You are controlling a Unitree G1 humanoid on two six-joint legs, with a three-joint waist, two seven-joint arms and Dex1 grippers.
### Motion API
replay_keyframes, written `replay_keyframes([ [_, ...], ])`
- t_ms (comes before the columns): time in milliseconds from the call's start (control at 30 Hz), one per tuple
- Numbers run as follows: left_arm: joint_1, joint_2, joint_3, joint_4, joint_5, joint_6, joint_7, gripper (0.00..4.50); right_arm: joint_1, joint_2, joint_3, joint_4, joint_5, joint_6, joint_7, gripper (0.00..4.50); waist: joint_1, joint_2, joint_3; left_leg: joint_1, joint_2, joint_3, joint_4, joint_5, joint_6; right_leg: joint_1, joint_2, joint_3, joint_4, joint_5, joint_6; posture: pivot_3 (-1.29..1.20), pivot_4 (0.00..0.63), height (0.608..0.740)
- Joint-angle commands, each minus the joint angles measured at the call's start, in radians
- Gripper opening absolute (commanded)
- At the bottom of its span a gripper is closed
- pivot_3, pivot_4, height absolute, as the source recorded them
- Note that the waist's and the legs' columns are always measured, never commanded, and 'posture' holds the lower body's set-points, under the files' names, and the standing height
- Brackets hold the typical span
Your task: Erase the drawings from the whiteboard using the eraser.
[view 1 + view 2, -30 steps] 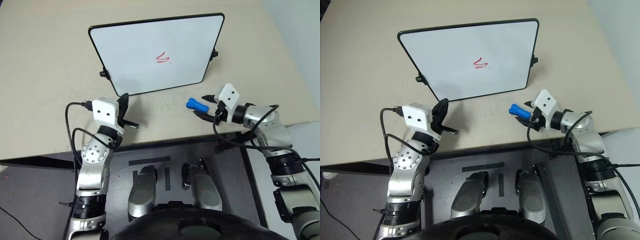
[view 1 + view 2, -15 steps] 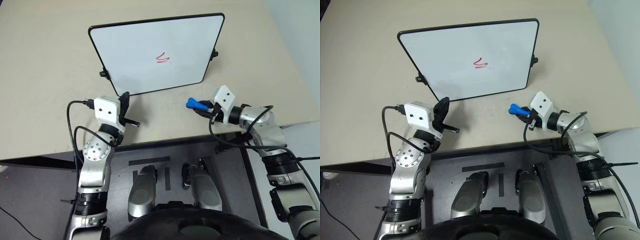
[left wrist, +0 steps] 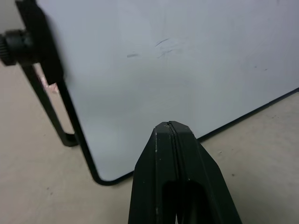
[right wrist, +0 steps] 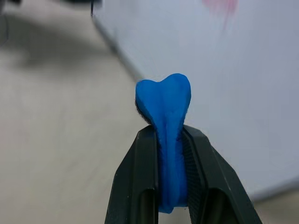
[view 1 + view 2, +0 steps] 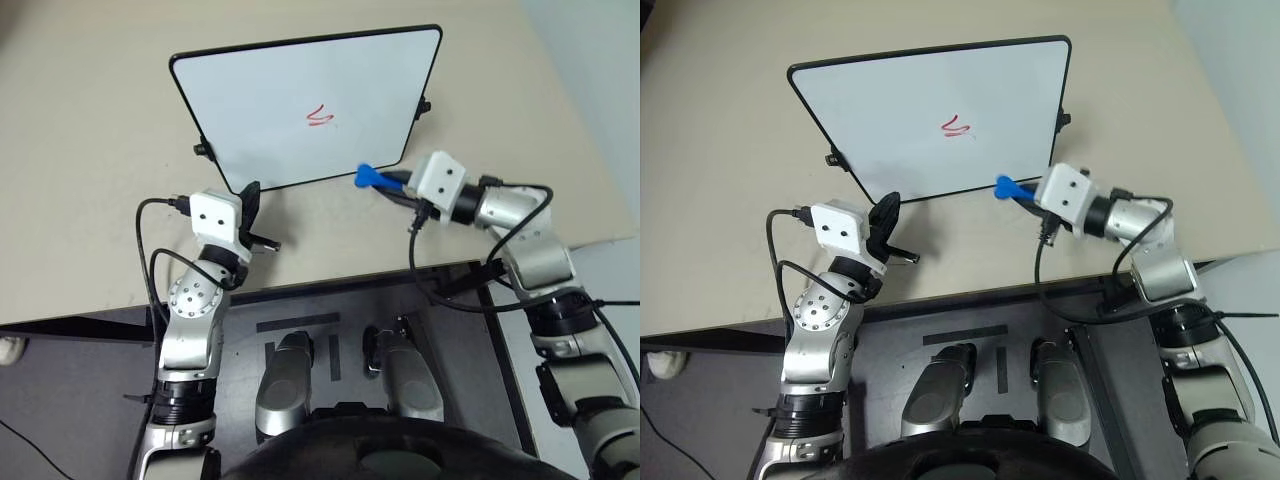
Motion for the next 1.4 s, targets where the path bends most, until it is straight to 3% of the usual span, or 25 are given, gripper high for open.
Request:
replay_keyframes([
  [33,-0.022,-0.002,-0.011,0.002,0.003,-0.026,-0.008,0.00,-0.096,0.030,0.037,0.080,-0.120,-0.201,-0.084,0.38,0.000,0.000,0.000,0.000,0.001,0.000,0.000,0.000,0.000,0.000,0.000,0.000,0.000,0.000,0.000,0.00,0.150,0.740],
  [267,-0.030,-0.005,-0.013,0.011,0.006,-0.038,-0.001,0.00,-0.293,0.071,0.116,0.430,-0.398,-0.529,-0.360,0.38,0.007,0.001,0.001,-0.001,0.001,0.000,0.000,-0.001,-0.002,-0.003,-0.002,-0.001,0.001,0.003,-0.005,0.00,0.150,0.740],
  [633,-0.029,-0.012,-0.010,0.012,0.012,-0.050,0.012,0.00,-0.401,0.102,0.128,0.618,-0.556,-0.664,-0.610,0.38,0.005,0.002,0.001,-0.001,0.002,0.000,-0.001,-0.005,-0.008,-0.006,-0.002,-0.002,0.002,0.007,-0.009,0.00,0.150,0.740],
  [1200,-0.047,-0.015,-0.016,0.032,0.012,-0.061,0.006,0.00,-0.362,0.139,0.194,0.661,-0.539,-0.654,-0.515,0.38,0.003,0.003,0.002,-0.001,0.005,0.003,-0.001,-0.005,-0.008,-0.006,-0.001,-0.003,0.000,0.007,-0.008,0.00,0.150,0.740],
  [1400,-0.045,-0.013,-0.014,0.031,0.012,-0.063,0.006,0.00,-0.381,0.142,0.176,0.655,-0.546,-0.637,-0.551,0.38,0.003,0.003,0.002,-0.001,0.005,0.003,-0.001,-0.005,-0.008,-0.006,-0.001,-0.003,0.001,0.008,-0.010,0.00,0.150,0.740],
])
